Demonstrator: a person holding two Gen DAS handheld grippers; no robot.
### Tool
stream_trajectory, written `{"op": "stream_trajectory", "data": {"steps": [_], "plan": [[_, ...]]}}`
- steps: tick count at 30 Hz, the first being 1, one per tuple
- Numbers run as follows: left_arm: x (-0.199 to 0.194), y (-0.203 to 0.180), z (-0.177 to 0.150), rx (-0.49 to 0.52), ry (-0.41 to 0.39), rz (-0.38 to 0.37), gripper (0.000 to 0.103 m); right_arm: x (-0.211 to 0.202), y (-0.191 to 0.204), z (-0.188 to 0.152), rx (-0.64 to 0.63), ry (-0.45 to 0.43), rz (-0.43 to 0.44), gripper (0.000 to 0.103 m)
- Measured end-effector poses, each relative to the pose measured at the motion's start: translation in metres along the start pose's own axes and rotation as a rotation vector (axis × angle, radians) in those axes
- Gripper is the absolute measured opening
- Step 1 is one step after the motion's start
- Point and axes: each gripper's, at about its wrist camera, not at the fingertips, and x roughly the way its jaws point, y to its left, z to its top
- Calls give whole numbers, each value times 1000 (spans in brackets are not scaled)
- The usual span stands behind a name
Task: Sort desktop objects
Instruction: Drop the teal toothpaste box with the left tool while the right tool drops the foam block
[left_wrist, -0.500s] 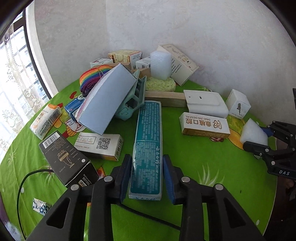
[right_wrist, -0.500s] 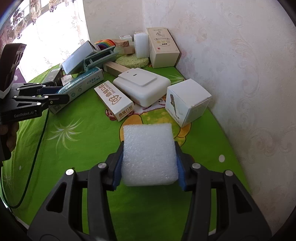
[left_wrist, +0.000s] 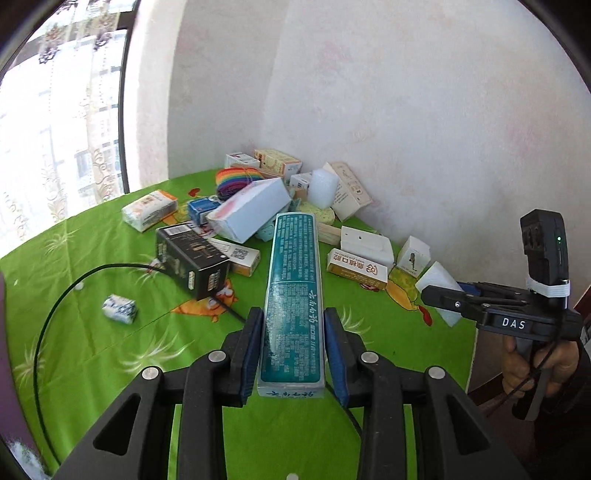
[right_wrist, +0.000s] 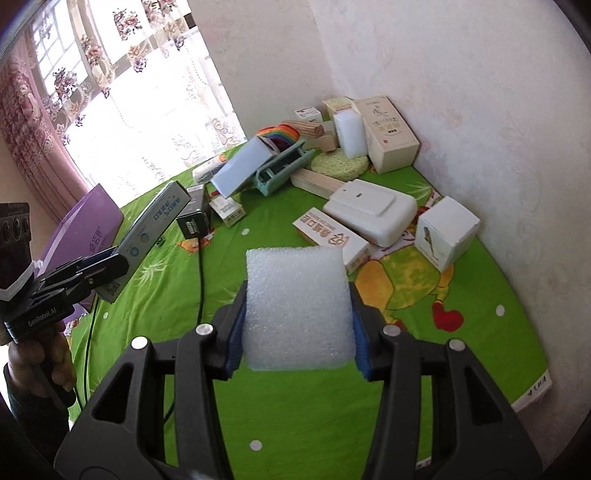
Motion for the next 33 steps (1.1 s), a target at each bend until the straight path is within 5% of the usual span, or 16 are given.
{"op": "stream_trajectory", "data": {"steps": [11, 19, 25, 33], "plan": [[-105, 56, -33, -122, -157, 233, 33, 9, 95, 15, -180, -29, 125, 50], [-180, 103, -45, -210, -307, 486, 33, 20, 196, 39, -390, -78, 251, 50], [-217, 145, -60, -300, -342, 631, 33, 26, 278, 50, -558, -112, 362, 50], [-247, 177, -80, -387, -345, 728, 33, 52, 366, 44, -717, -82, 484, 50]]}}
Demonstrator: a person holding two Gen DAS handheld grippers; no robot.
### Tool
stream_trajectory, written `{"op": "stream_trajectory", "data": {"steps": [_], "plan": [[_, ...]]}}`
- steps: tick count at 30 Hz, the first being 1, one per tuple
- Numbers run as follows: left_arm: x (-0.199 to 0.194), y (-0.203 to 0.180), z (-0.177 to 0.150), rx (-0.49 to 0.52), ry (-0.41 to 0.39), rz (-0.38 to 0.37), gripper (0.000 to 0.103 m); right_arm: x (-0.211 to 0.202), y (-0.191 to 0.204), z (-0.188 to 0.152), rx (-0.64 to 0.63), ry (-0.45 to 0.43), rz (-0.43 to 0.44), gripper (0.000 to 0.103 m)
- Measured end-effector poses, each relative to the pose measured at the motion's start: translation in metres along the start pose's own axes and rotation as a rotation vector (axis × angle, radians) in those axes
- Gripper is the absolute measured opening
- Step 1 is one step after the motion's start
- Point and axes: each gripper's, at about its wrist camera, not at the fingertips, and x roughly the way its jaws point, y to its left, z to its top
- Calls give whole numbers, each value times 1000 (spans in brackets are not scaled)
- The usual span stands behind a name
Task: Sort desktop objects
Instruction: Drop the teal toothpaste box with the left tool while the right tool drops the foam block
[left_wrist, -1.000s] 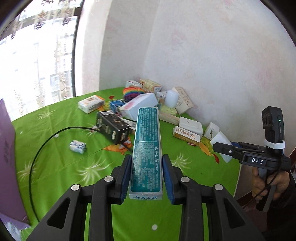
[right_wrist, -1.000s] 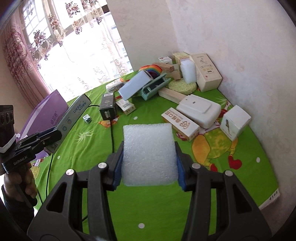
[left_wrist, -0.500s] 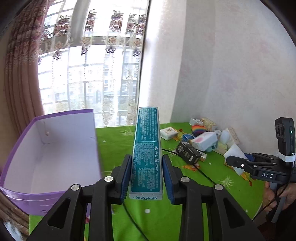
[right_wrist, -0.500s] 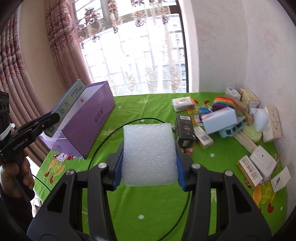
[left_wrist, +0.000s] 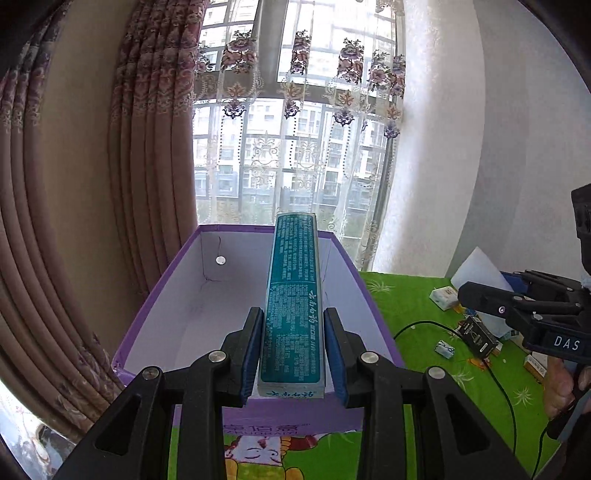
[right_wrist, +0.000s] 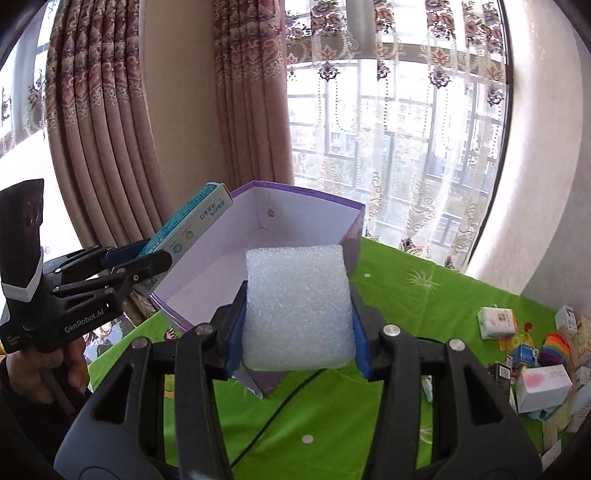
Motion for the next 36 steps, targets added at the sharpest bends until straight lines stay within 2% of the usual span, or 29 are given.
{"op": "stream_trajectory", "data": {"steps": [6, 16, 18, 20, 22, 23, 29, 33, 36], "plan": [[2, 23, -3, -31, 10, 42, 33, 39, 28, 11, -62, 34, 46, 50], [18, 41, -5, -55, 42, 74, 34, 72, 40, 14, -98, 96, 99, 51], [21, 42, -4, -62, 38, 72, 35, 75, 39, 13, -100, 90, 110, 54], [24, 43, -2, -64, 40, 63, 43, 75, 35, 13, -88, 85, 108, 72], [24, 42, -1, -67, 33, 72, 58, 72, 30, 13, -73, 69, 102, 77], [24, 42, 0, -69, 28, 73, 59, 69, 28, 13, -65, 58, 97, 77], [14, 30, 1, -44, -5, 47, 60, 28, -4, -5, 38, -2, 48, 77], [5, 14, 1, -16, -38, 11, 60, -9, -37, -30, 94, -25, -48, 79], [0, -3, 0, 17, -58, -24, 61, -36, -71, -53, 184, -28, -135, 81]]}}
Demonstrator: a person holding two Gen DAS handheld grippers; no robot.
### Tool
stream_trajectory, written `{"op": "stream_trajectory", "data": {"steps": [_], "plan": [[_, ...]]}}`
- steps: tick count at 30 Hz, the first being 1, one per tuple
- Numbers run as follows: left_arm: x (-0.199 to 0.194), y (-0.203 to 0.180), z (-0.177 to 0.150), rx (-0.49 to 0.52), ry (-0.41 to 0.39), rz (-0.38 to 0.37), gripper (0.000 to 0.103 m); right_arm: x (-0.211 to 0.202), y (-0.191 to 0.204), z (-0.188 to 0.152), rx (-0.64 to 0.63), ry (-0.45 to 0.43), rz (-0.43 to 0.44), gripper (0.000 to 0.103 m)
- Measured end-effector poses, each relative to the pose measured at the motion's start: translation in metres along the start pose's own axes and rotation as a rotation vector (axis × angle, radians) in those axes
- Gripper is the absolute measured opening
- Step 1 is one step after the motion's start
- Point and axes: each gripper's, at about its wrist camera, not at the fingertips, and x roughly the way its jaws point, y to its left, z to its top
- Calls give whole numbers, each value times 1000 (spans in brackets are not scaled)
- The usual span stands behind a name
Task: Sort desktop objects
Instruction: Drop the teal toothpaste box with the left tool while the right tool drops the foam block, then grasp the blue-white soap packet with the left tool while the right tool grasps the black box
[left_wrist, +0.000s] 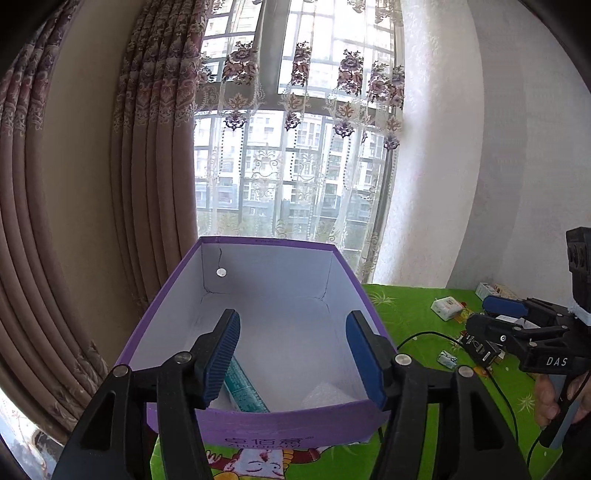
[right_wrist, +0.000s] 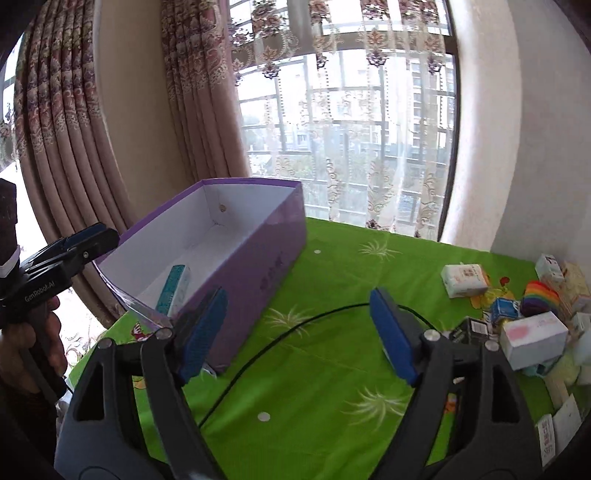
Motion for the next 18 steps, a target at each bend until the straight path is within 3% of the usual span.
{"op": "stream_trajectory", "data": {"steps": [10, 14, 18], "plan": [[12, -68, -3, 88, 10, -152, 61, -28, -93, -60, 149, 83, -264, 81], [26, -104, -11, 149, 47, -229, 64, -15, -123, -72, 220, 126, -308, 81], [51, -145, -25, 218, 129, -365, 67, 2, -134, -79, 242, 156, -297, 78]]}}
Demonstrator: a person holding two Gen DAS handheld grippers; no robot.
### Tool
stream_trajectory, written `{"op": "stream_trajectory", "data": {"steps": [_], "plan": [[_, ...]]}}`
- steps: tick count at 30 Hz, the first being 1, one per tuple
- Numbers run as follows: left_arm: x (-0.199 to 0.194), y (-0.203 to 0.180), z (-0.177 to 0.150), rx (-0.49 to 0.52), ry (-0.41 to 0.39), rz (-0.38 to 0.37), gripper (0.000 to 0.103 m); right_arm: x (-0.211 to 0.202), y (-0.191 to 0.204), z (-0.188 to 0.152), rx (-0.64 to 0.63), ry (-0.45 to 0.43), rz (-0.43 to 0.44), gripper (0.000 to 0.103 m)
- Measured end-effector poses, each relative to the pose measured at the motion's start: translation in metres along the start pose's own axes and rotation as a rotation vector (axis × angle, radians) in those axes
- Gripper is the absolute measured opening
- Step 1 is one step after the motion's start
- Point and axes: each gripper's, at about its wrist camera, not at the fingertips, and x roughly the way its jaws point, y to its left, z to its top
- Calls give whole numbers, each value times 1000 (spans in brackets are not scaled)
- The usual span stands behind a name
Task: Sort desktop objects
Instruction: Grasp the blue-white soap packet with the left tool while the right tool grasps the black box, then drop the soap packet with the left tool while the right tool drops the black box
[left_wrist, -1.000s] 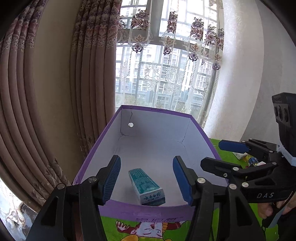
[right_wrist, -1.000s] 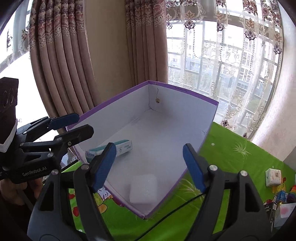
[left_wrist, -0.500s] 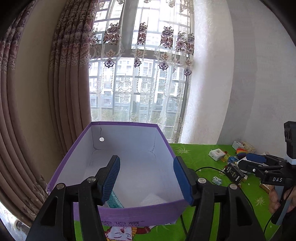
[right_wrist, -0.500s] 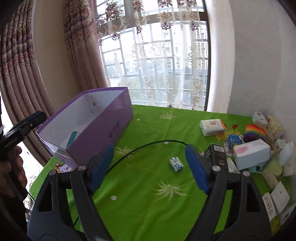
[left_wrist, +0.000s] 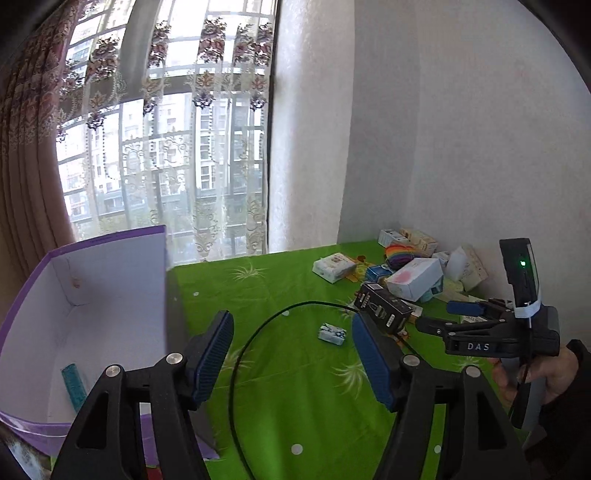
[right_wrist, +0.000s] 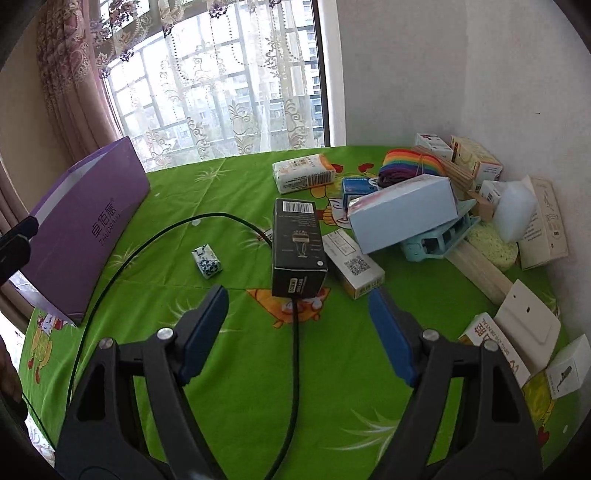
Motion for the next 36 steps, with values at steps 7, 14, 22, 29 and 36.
{"op": "stream_trajectory", "data": {"steps": [7, 14, 22, 29, 36], "plan": [[72, -17, -15, 26, 161, -120, 65, 22, 0, 2, -41, 16, 19, 76], [129, -20, -19, 42, 260, -169, 63, 38, -6, 6, -43, 56, 27, 66], [168, -24, -19, 96, 332, -172, 56, 51, -2, 10, -68, 84, 56, 64], [185, -25, -18, 116, 371, -176, 48, 64, -5, 11, -62, 110, 55, 49], [186, -27, -18, 119, 374, -158, 37, 61, -6, 10, -52, 107, 68, 42]]}}
